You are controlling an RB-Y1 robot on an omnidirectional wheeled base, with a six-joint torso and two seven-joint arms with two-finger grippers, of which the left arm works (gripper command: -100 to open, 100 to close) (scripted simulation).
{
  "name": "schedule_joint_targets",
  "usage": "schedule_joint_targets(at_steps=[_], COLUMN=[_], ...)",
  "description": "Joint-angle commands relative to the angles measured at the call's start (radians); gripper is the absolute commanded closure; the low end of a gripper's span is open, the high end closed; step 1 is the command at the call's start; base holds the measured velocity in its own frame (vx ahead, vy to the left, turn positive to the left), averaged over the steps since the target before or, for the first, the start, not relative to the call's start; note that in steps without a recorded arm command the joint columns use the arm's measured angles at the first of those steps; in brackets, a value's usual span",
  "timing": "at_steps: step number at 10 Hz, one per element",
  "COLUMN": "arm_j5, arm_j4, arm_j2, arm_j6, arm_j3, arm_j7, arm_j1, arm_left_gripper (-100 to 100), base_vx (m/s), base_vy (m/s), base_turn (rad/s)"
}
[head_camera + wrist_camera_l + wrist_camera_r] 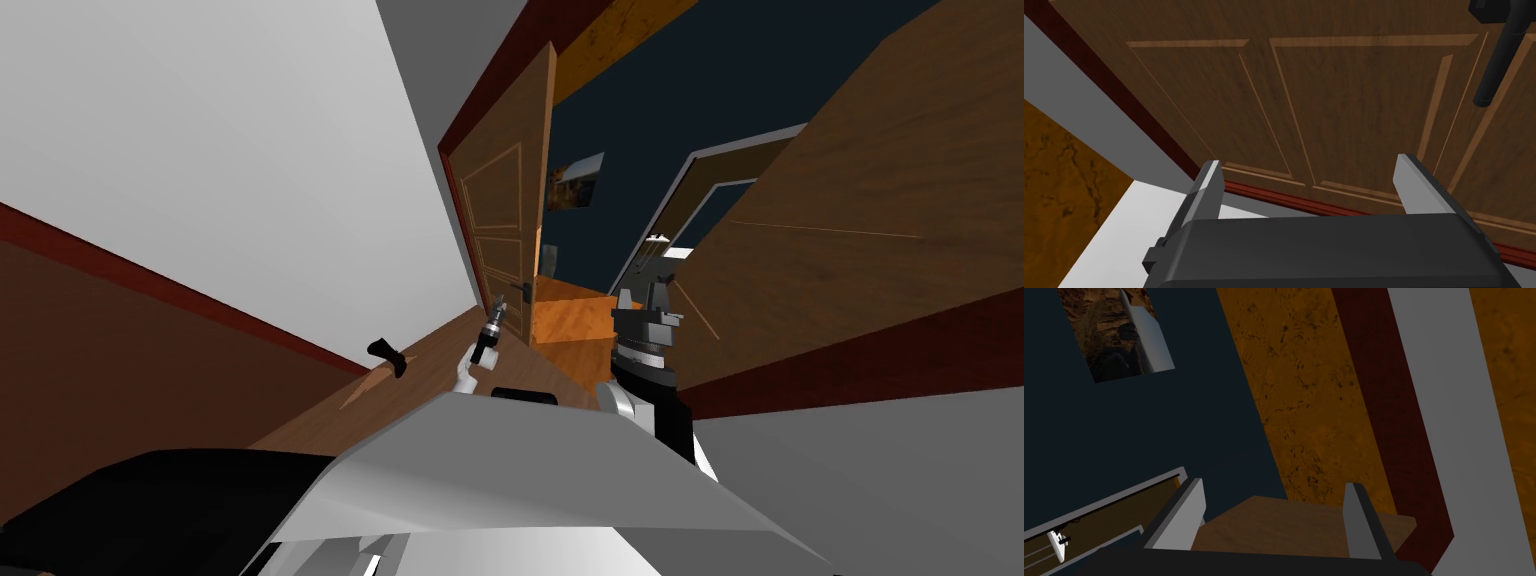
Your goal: Push the door open
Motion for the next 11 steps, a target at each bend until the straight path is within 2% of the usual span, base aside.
schedule_joint_targets(at_steps=[1,4,5,6,7,9,10,11], arm_j5=[-0.006,-0.017,-0.017,-0.021,-0.021,-0.028,-0.028,-0.032], arm_j4=[0.047,0.150,0.153,0.183,0.187,0.253,0.255,0.288], arm_j2=[-0.006,-0.012,-0.012,-0.014,-0.014,-0.020,-0.020,-0.024], arm_j6=[0.004,0.014,0.014,0.018,0.018,0.024,0.024,0.028], arm_j3=[-0.010,-0.034,-0.034,-0.042,-0.042,-0.057,-0.057,-0.064], arm_j7=[0.007,0.033,0.033,0.041,0.041,0.058,0.058,0.066], arm_j1=[-0.026,-0.087,-0.087,-0.107,-0.107,-0.146,-0.146,-0.164], arm_left_gripper=[-100,-100,-100,-100,-100,-100,-100,-100], base_vx=[0.058,0.084,0.067,0.050,0.033,0.060,0.056,0.041], base_vy=[0.052,0.096,0.088,0.067,0.049,0.059,0.060,0.068], base_turn=[-0.022,-0.041,-0.021,-0.019,-0.015,-0.037,-0.017,-0.022])
